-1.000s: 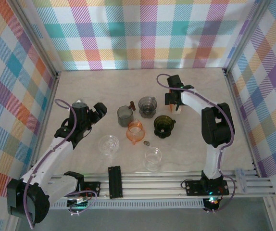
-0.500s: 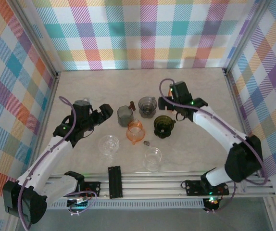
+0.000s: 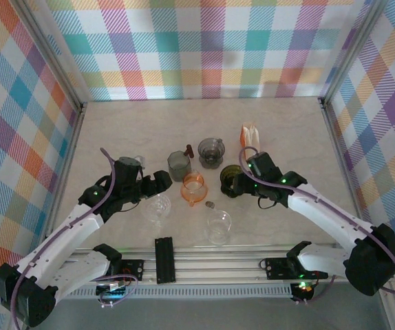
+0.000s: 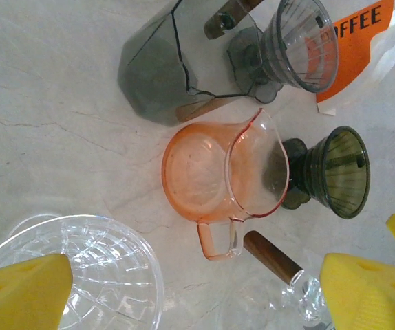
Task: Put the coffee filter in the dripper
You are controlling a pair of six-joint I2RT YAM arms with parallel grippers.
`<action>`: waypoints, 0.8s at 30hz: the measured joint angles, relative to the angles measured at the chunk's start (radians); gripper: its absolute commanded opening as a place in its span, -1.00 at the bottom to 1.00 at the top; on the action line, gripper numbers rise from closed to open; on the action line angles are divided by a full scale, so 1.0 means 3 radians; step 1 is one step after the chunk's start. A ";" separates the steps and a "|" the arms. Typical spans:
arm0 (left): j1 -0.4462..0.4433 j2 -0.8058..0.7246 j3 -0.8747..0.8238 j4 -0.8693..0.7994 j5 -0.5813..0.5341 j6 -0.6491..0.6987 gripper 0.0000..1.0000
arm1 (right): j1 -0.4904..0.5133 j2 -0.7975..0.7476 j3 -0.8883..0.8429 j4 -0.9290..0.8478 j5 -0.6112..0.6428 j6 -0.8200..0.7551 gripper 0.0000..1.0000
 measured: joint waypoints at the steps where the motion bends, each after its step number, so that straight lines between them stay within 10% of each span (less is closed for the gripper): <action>1: -0.0001 -0.0010 -0.0001 0.0003 0.0000 0.0000 0.89 | -0.0019 0.0014 -0.0025 0.0041 0.0006 0.0094 0.55; 12: -0.0001 -0.0108 -0.0085 0.0001 -0.0079 -0.0001 0.92 | -0.0233 0.0613 -0.0008 0.0432 -0.0058 0.0600 0.21; 24: -0.0001 -0.0117 -0.0093 -0.0004 -0.0084 -0.0001 0.93 | -0.0289 0.0858 -0.0006 0.0628 -0.0229 0.0694 -0.60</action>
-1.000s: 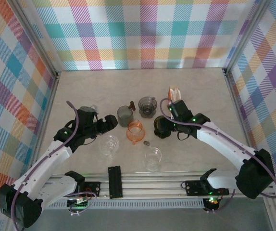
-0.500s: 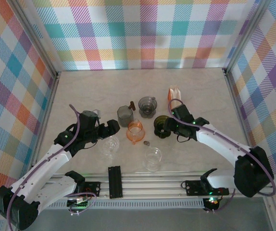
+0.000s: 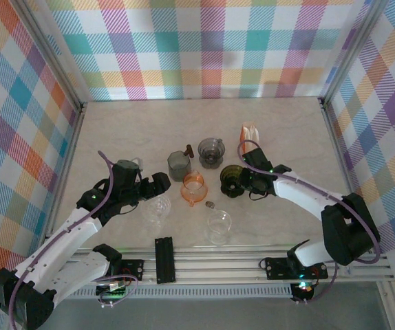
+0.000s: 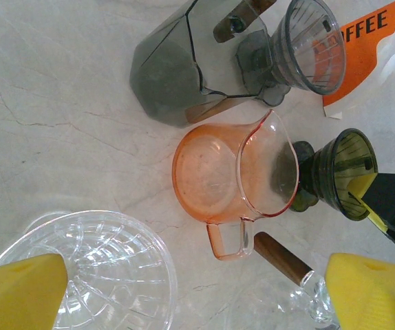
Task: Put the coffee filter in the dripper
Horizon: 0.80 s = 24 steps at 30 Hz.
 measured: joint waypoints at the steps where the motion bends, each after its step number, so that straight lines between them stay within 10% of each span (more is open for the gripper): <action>1: 0.0000 0.0000 0.0000 0.0003 0.0003 0.0000 0.93 | -0.0008 0.0006 0.0000 0.0005 -0.0008 0.0000 -0.65; 9: -0.0003 0.0001 0.0000 0.0004 0.0037 0.0003 0.94 | -0.0014 -0.0005 0.0069 -0.0003 -0.0076 -0.0084 -1.00; 24: -0.0022 0.0113 0.0132 -0.0069 0.0151 0.0067 0.95 | -0.0032 -0.0718 0.0984 -0.1200 -0.0720 -0.0886 -1.00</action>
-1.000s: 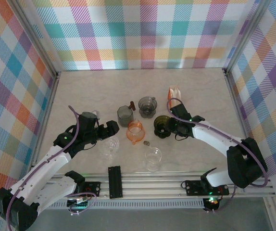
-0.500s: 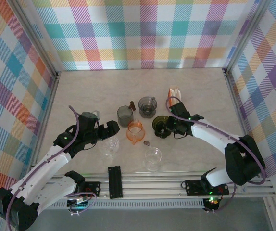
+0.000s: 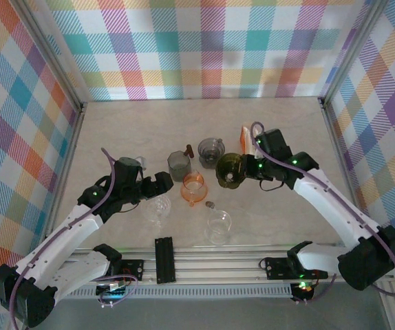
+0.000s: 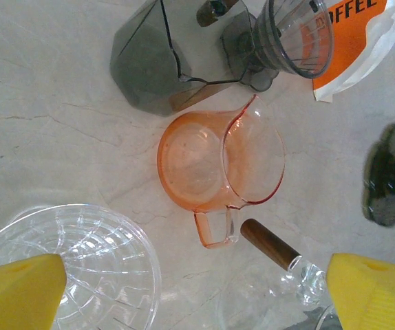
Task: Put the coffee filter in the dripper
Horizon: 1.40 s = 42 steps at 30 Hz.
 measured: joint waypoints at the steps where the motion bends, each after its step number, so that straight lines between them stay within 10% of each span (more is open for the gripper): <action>1: 0.0000 0.0005 0.0005 0.0000 0.0001 0.0001 0.95 | 0.0005 -0.0037 0.0055 -0.0135 -0.0109 -0.0047 -1.00; 13: 0.0000 0.0074 0.0014 0.0001 0.0000 0.0037 0.95 | 0.0675 -0.0237 0.0203 -0.0971 -0.0698 -0.0290 -1.00; 37: 0.0000 0.0125 0.0014 0.0001 0.0001 0.0038 0.96 | 0.1054 -0.0179 -0.0219 -0.0683 -0.0315 -0.0357 -1.00; 42: 0.0000 0.0125 0.0014 0.0001 0.0001 0.0037 0.96 | 0.1071 -0.0182 -0.0244 -0.0617 -0.0314 -0.0347 -0.21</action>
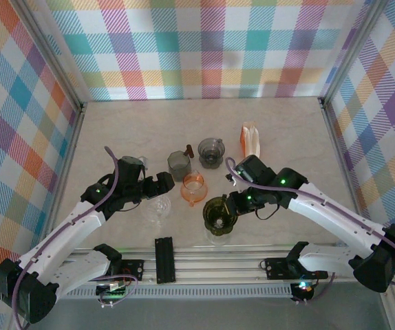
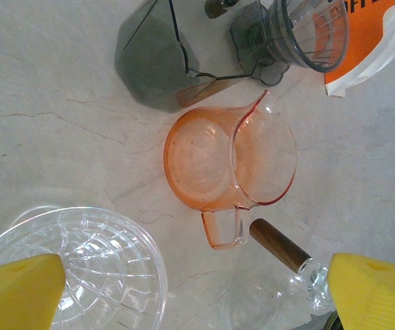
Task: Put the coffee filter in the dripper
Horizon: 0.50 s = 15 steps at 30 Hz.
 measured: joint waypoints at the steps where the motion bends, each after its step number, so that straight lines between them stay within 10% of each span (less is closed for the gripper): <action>1: 0.0000 0.0000 0.0000 0.0000 0.0000 0.0000 0.96 | 0.0003 0.0000 -0.0011 0.0004 0.0003 -0.0008 -0.01; 15: 0.0000 0.0000 0.0000 0.0001 0.0008 -0.0004 0.98 | 0.0005 -0.0219 0.0057 0.0046 0.0470 0.0013 0.55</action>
